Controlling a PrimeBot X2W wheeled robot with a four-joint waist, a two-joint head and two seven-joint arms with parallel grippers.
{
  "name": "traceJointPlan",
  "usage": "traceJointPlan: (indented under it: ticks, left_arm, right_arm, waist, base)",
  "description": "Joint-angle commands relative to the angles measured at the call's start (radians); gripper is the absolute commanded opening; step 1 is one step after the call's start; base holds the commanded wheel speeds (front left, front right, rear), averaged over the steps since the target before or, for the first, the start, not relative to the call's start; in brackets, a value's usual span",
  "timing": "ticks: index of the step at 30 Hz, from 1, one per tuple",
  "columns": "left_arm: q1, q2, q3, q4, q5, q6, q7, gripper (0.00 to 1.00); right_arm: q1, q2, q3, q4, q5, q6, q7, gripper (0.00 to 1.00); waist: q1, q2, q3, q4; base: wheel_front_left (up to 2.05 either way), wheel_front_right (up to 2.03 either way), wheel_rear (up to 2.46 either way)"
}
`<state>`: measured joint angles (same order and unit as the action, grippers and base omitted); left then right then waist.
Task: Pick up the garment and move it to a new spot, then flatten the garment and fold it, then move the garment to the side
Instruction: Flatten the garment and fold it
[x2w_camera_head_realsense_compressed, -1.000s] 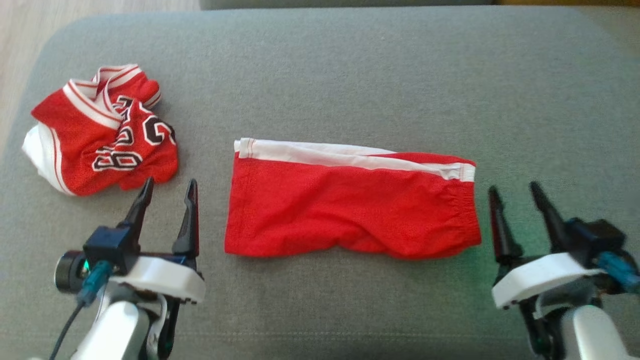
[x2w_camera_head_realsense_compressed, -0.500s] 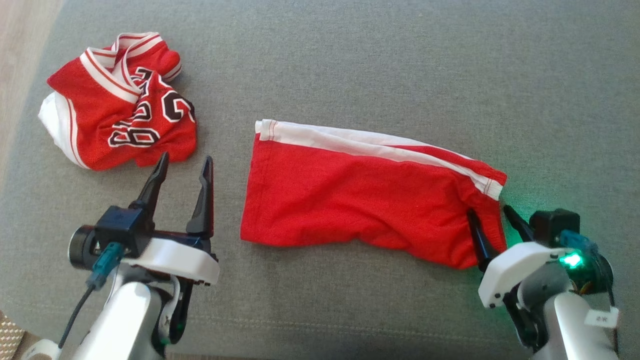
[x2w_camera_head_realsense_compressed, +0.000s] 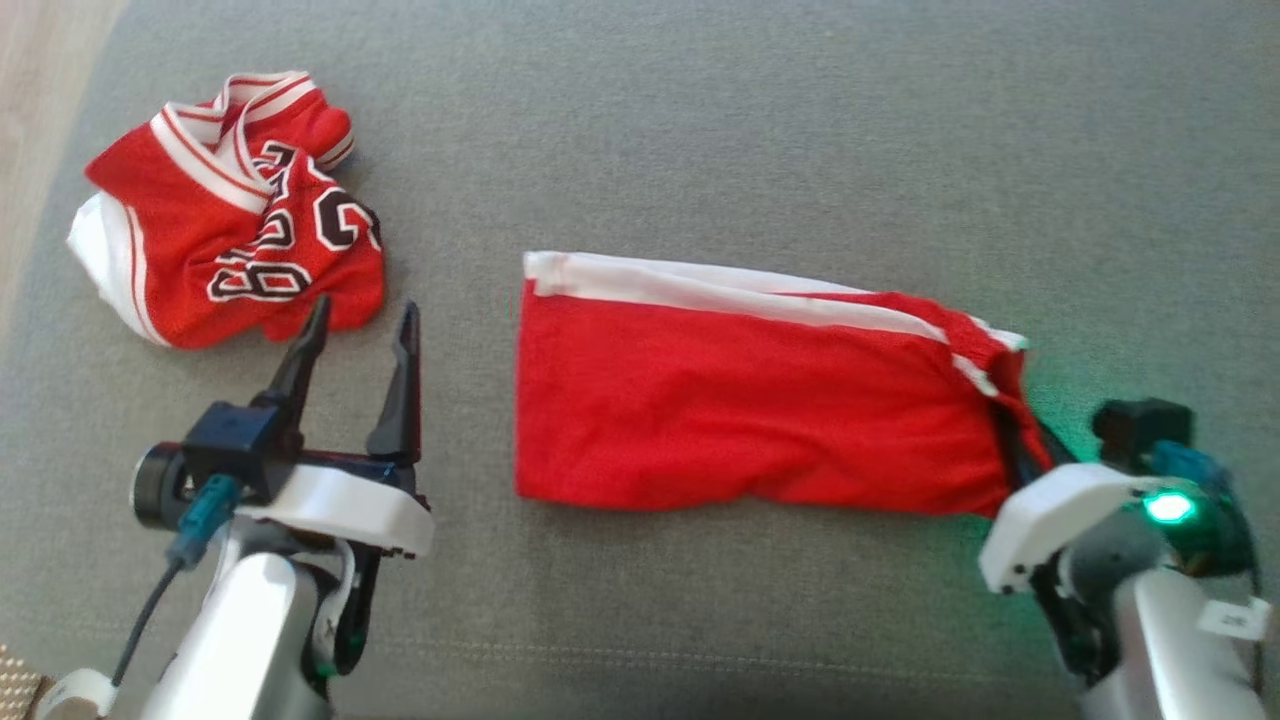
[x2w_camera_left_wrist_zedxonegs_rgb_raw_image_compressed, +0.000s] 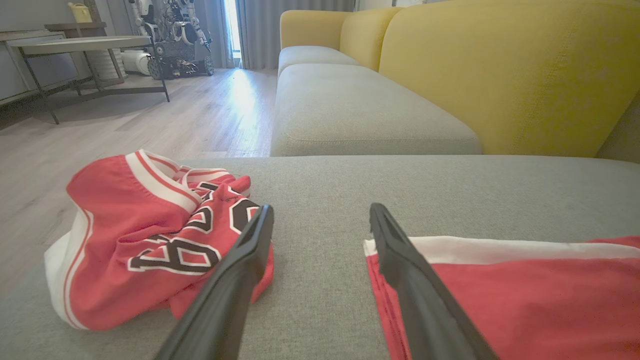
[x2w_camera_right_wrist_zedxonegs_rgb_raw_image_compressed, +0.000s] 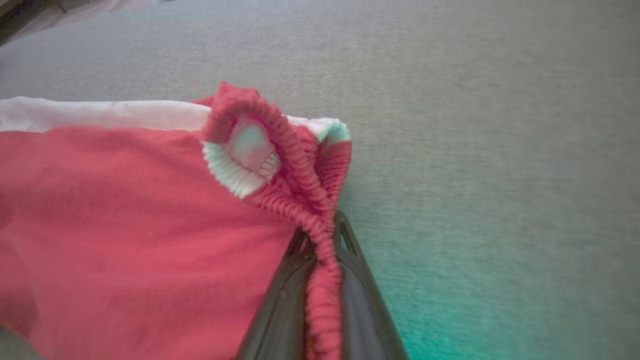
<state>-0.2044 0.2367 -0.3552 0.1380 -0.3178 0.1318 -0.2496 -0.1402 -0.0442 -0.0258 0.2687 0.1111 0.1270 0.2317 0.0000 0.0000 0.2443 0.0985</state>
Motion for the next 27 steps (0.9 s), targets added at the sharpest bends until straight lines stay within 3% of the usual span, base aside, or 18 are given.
traceJointPlan:
  ticks: [1, 13, 17, 23, 27]
  left_arm:
    - [-0.026, 0.015, 0.050, -0.025, 0.012, -0.001, -0.012, 1.00]
    - [-0.016, 0.004, 0.071, -0.023, 0.035, -0.017, -0.012, 1.00]
    - [-0.011, 0.000, 0.072, -0.019, 0.040, -0.022, -0.012, 1.00]
    - [-0.009, -0.003, 0.073, -0.011, 0.046, -0.028, -0.012, 1.00]
    - [-0.017, -0.009, 0.065, -0.006, 0.050, -0.035, -0.012, 1.00]
  right_arm:
    - [0.011, -0.006, -0.003, -0.048, -0.011, 0.004, 0.003, 0.00]
    - [0.066, -0.006, -0.069, -0.210, -0.042, 0.004, 0.100, 0.00]
    - [0.068, -0.006, -0.020, -0.266, 0.058, 0.004, 0.149, 0.00]
    - [0.049, -0.006, 0.095, -0.361, 0.347, 0.004, 0.250, 0.00]
    - [0.022, -0.006, 0.167, -0.374, 0.476, 0.004, 0.282, 0.00]
  waist:
    - [0.0000, 0.0000, -0.006, -0.009]
    - [0.0000, 0.0000, -0.019, -0.042]
    - [0.0000, 0.0000, -0.028, -0.048]
    - [0.0000, 0.0000, -0.040, -0.053]
    - [0.0000, 0.0000, -0.041, -0.039]
  base:
    - [0.00, 0.00, 0.00]
    - [0.00, 0.00, 0.00]
    - [0.00, 0.00, 0.00]
    - [0.00, 0.00, 0.00]
    - [0.00, 0.00, 0.00]
